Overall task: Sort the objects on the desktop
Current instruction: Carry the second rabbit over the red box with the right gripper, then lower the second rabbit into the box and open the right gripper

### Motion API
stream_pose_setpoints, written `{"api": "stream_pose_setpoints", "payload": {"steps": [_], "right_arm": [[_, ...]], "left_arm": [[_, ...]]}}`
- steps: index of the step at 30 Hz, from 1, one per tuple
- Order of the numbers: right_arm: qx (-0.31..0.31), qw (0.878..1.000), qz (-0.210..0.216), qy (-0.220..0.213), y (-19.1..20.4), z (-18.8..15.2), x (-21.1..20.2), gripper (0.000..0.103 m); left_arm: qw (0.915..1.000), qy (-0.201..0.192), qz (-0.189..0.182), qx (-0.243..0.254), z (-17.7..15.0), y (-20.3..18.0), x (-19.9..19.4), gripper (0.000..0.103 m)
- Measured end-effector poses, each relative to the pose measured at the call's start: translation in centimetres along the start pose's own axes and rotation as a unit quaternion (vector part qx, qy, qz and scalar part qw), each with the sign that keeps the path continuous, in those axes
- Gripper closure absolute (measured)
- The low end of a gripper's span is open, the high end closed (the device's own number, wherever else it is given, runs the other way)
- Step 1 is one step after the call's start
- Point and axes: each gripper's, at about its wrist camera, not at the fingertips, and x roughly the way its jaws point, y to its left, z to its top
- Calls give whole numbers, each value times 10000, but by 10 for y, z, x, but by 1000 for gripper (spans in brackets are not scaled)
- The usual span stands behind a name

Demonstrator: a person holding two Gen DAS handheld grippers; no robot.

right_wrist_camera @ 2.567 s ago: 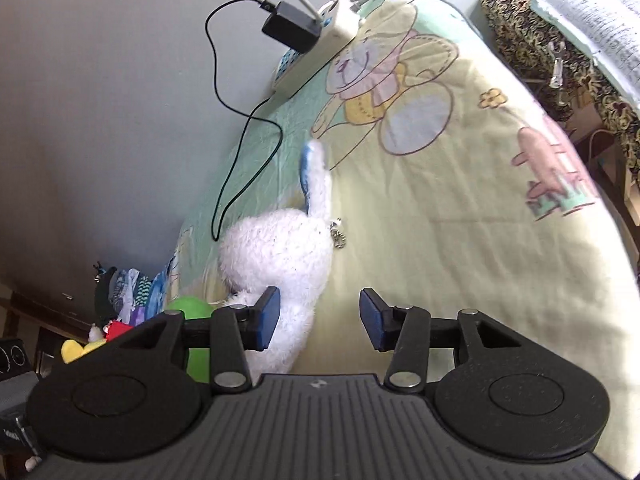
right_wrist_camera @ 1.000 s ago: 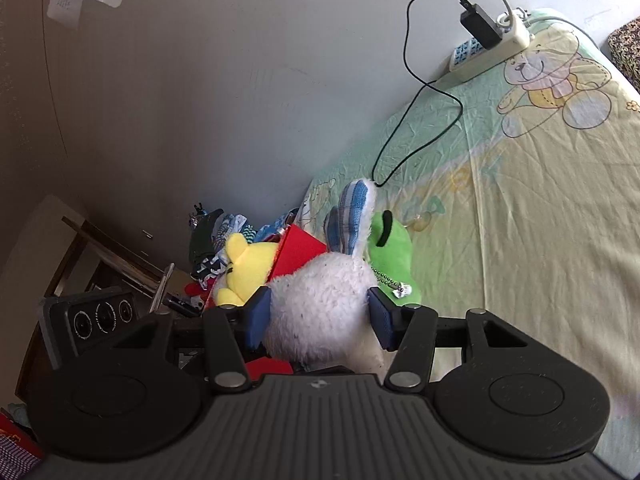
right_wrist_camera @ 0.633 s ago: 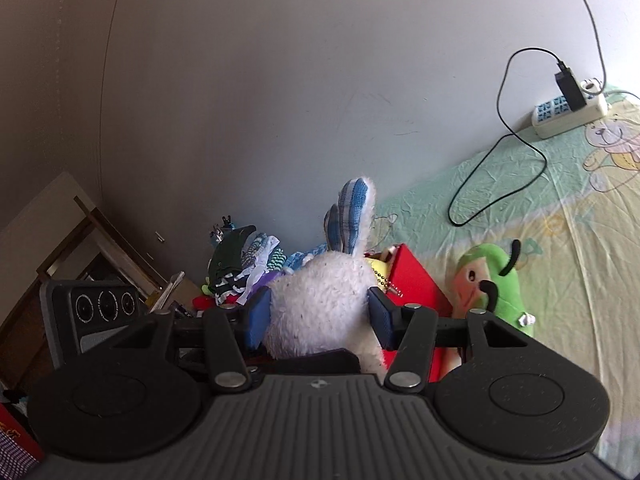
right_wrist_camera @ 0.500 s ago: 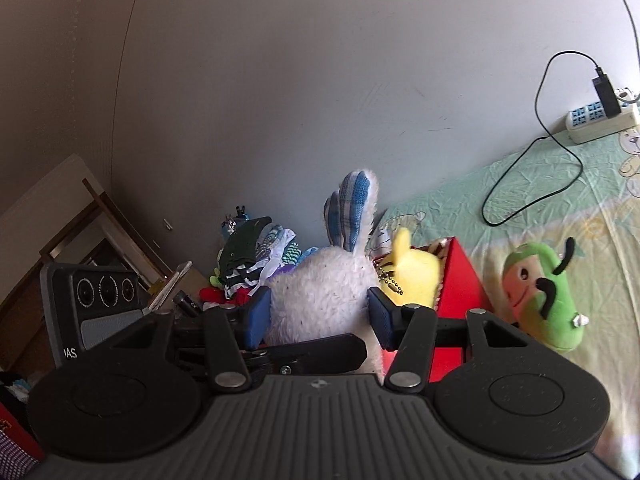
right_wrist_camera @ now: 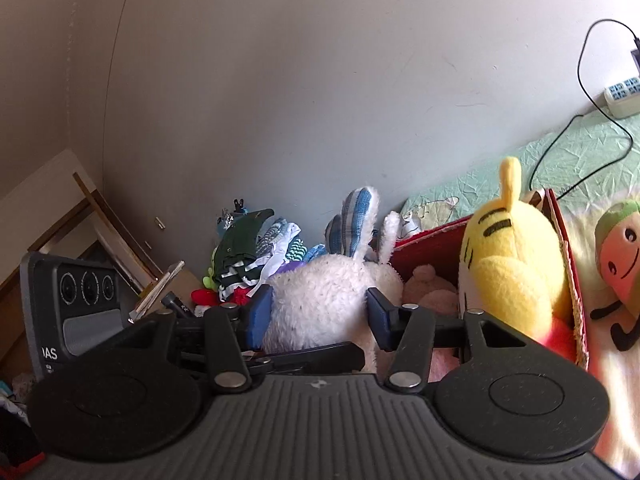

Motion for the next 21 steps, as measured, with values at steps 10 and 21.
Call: {"api": "stream_pose_setpoints", "payload": {"steps": [10, 21], "right_arm": [[236, 9990, -239, -297, 1, -4, 11, 53], [297, 9983, -418, -285, -4, -14, 12, 53]], "left_arm": [[9995, 15, 95, 302, 9, 12, 13, 22], [9959, 294, 250, 812, 4, 10, 20, 19]]}}
